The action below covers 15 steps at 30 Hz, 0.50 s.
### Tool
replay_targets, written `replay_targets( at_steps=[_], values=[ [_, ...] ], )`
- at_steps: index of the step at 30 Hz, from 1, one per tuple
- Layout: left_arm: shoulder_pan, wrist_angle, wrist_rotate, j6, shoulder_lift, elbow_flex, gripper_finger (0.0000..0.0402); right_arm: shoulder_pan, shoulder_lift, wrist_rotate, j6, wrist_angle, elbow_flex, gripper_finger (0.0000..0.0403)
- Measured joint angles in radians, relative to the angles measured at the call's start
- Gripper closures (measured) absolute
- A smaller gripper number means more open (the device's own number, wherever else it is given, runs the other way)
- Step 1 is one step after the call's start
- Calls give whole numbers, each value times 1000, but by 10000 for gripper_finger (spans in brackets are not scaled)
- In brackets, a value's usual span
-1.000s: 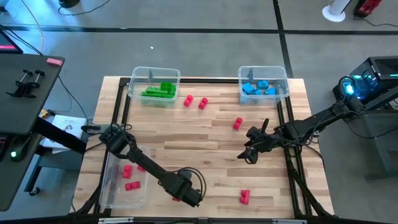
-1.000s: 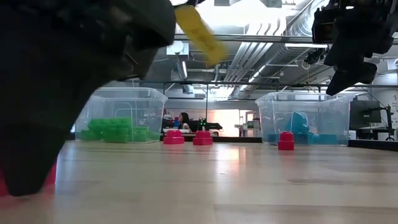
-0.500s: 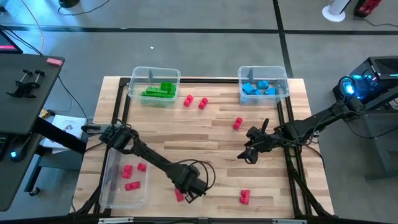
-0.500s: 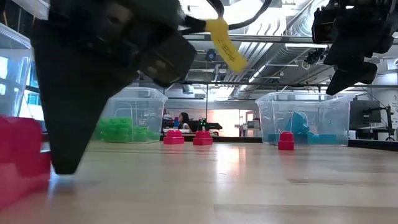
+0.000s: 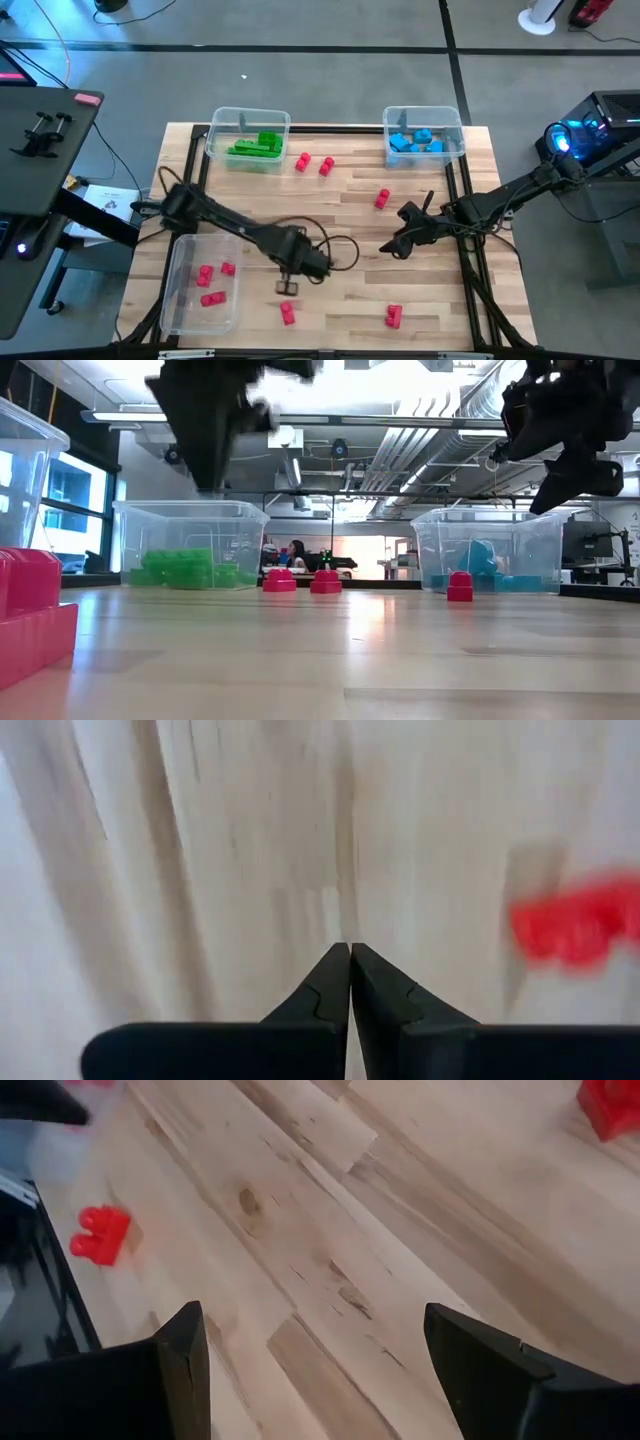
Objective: Sort blocks
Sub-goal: Put the red game piece into the bottom left transparent bin
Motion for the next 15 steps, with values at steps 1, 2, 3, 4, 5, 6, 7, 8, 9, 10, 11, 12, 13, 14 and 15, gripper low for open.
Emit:
replay_targets(
  at_steps=[1,2,3,4,5,6,7,8,9,10,11,12,13,14,15],
  values=[
    [-5,-5,0,94,-27,0,400,0,0,0,19,2,0,158],
    [-14,-9,1,182,-57,-2,399,0,0,0,36,7,0,158],
    [-25,-7,7,260,-90,-5,398,0,0,1,52,8,0,158],
    [-36,5,18,322,-127,-15,397,0,0,3,67,9,0,158],
    [-44,18,32,382,-161,-28,394,0,0,8,82,12,0,158],
    [-51,33,40,436,-193,-44,390,0,0,18,97,12,0,158],
    [-58,46,40,485,-220,-61,385,0,0,33,112,14,0,158],
    [-61,63,38,530,-234,-77,379,0,0,50,125,16,0,158],
    [-61,89,34,565,-249,-91,371,0,0,70,139,16,0,158],
    [-61,115,36,590,-254,-105,362,0,0,91,142,18,0,158],
    [-61,132,46,608,-256,-114,350,0,0,109,144,19,0,158],
    [-64,140,60,621,-256,-118,338,0,0,122,144,22,0,158],
    [-67,142,73,630,-249,-118,324,0,0,129,145,23,0,158],
    [-72,146,85,636,-240,-118,309,0,0,131,145,22,0,158],
    [-82,147,89,643,-227,-118,292,0,0,132,145,24,0,158]
  ],
)
